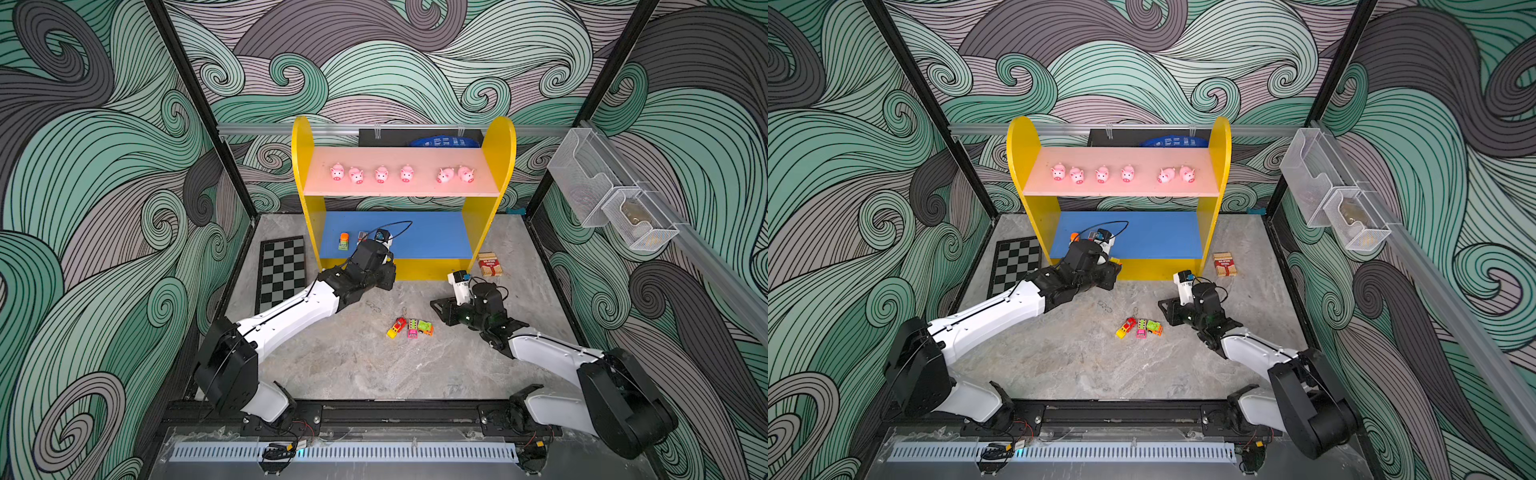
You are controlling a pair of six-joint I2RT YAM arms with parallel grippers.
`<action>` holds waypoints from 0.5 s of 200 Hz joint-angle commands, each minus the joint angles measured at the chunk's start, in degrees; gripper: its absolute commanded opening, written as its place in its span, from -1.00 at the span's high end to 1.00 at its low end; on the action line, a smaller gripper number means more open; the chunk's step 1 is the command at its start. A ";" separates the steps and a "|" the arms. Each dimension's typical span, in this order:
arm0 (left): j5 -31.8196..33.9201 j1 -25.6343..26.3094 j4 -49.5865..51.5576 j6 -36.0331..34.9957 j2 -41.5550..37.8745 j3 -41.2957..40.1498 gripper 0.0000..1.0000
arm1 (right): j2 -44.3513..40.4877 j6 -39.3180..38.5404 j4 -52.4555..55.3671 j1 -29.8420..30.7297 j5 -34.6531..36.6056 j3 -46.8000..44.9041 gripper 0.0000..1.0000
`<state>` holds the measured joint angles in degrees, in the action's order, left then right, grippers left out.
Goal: Organize plastic toys on shelves
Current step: Place the plastic toy on the shelf.
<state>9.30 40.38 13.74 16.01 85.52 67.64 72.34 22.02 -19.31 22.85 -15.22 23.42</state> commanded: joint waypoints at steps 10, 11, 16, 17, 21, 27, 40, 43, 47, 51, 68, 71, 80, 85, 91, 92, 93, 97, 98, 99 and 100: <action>3.96 -1.91 2.63 -0.63 4.71 7.08 0.58 | -1.10 -0.16 -1.52 -0.29 -1.16 -0.77 0.32; 4.10 -1.99 2.58 -0.59 4.86 7.30 0.58 | -1.12 -0.15 -1.52 -0.28 -1.14 -0.84 0.32; 4.79 -2.27 2.85 -0.40 5.63 8.03 0.58 | -1.31 -0.16 -1.49 -0.26 -1.14 -0.91 0.32; 4.95 -2.34 2.86 -0.34 5.76 8.17 0.58 | -1.31 -0.15 -1.50 -0.26 -1.09 -0.87 0.32; 5.20 -2.68 2.93 -0.20 6.23 8.71 0.58 | -1.40 -0.14 -1.51 -0.27 -1.12 -0.87 0.32; 5.21 -3.17 2.88 0.00 6.99 9.35 0.58 | -1.56 -0.14 -1.52 -0.26 -1.12 -1.00 0.32; 5.04 -4.35 1.78 0.75 8.59 10.18 0.58 | -1.80 -0.27 -1.51 -0.26 -1.06 -1.01 0.32; 4.79 -4.59 1.62 0.85 8.92 10.48 0.58 | -1.84 -0.23 -1.52 -0.26 -1.05 -1.01 0.32; 4.58 -4.95 1.57 0.95 9.49 10.88 0.58 | -1.90 -0.22 -1.52 -0.29 -1.03 -1.01 0.32; 4.66 -5.19 1.56 1.12 10.02 11.36 0.58 | -1.89 -0.23 -1.52 -0.31 -1.01 -1.00 0.32; 5.21 -6.27 1.64 1.45 12.29 13.09 0.58 | -2.10 -0.22 -1.51 -0.33 -1.27 -0.89 0.32; 5.15 -6.46 1.60 1.46 12.60 13.27 0.57 | -2.11 -0.22 -1.52 -0.27 -1.30 -0.89 0.32; 5.08 -6.88 1.35 1.43 13.55 14.02 0.58 | -2.19 -0.22 -1.52 -0.33 -1.38 -0.85 0.32; 4.94 -7.14 1.21 1.47 13.99 14.32 0.58 | -2.19 -0.22 -1.52 -0.27 -1.39 -0.84 0.32; 4.85 -7.40 1.14 1.63 14.67 14.78 0.58 | -2.12 -0.28 -1.52 -0.26 -1.39 -0.78 0.32; 4.81 -7.45 1.13 1.64 14.72 14.88 0.58 | -2.11 -0.34 -1.52 -0.26 -1.39 -0.80 0.32; 4.74 -7.48 1.17 1.65 14.83 14.98 0.58 | -2.11 -0.37 -1.48 -0.31 -1.39 -0.82 0.32; 4.55 -7.51 1.05 1.75 15.19 15.33 0.58 | -2.07 -0.38 -1.52 -0.28 -1.34 -0.77 0.32; 4.52 -7.60 1.04 1.75 15.29 15.42 0.58 | -2.05 -0.35 -1.52 -0.27 -1.37 -0.80 0.32; 4.55 -7.64 1.03 1.79 15.38 15.51 0.58 | -2.03 -0.33 -1.52 -0.27 -1.38 -0.77 0.32; 4.53 -7.66 1.07 1.81 15.43 15.60 0.58 | -1.98 -0.32 -1.52 -0.27 -1.38 -0.76 0.31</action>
<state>13.39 33.63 14.66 16.97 99.37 79.42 71.07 22.00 -19.88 22.79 -15.64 22.85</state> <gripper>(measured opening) 0.313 0.341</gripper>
